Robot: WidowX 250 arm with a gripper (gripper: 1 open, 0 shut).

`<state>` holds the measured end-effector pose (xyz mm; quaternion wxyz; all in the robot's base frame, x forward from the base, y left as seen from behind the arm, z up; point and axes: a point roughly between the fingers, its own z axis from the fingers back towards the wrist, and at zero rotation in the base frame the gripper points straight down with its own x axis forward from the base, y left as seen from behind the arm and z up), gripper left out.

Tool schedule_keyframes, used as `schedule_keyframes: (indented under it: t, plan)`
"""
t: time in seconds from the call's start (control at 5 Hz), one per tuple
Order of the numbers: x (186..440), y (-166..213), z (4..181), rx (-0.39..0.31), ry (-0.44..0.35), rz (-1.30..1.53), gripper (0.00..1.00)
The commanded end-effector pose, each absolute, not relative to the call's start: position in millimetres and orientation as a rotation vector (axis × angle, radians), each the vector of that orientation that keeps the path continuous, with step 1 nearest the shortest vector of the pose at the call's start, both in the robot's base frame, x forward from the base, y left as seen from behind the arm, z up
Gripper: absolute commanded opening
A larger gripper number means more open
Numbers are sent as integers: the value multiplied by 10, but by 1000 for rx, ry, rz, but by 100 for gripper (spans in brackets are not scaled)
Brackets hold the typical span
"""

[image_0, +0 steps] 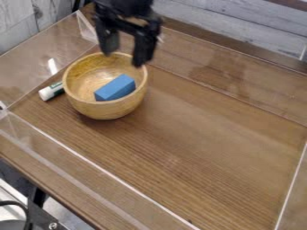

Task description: Remove the blue block from inside the brown bowl and put it on the table

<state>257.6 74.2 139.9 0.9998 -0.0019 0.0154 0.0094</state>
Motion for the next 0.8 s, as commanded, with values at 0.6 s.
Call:
schedule_keyframes:
  t: [0.6]
  plan:
    - [2540, 967, 1439, 9, -36, 35, 100]
